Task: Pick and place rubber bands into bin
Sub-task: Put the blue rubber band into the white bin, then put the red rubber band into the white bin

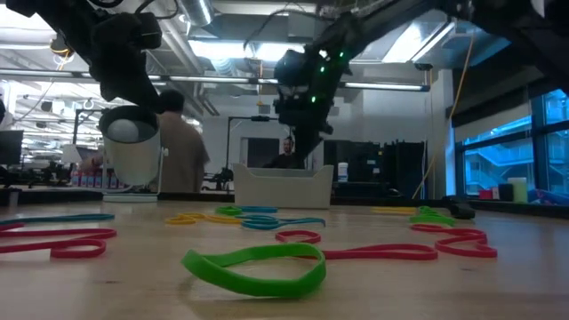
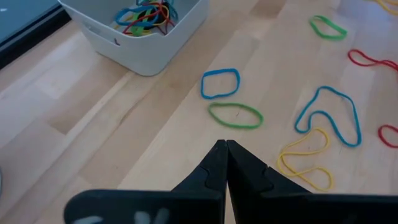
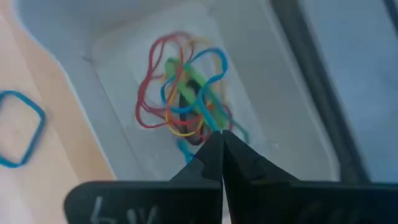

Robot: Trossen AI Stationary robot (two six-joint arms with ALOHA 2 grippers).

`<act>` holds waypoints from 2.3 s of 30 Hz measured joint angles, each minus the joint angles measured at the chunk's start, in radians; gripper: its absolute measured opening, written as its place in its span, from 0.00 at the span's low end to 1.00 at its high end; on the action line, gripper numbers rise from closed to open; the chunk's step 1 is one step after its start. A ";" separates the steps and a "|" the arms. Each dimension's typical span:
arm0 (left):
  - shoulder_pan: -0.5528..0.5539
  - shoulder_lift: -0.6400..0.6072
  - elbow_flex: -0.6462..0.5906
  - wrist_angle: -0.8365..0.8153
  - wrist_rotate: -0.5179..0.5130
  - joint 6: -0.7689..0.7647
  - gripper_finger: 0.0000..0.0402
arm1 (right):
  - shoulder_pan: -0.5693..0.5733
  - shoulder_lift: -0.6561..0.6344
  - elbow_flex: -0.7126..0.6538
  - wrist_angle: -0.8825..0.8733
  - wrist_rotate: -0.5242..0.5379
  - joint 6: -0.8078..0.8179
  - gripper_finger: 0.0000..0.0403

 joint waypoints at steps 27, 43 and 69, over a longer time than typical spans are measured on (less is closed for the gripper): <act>0.000 0.000 0.000 -0.001 0.004 -0.015 0.00 | -0.028 0.045 0.014 -0.037 -0.121 0.058 0.36; 0.000 0.000 0.000 -0.001 0.006 -0.015 0.00 | -0.035 0.043 0.294 -0.248 -0.121 0.095 0.31; 0.000 0.000 0.000 -0.002 0.095 0.133 0.00 | 0.476 -0.644 -0.546 0.012 0.075 0.743 0.01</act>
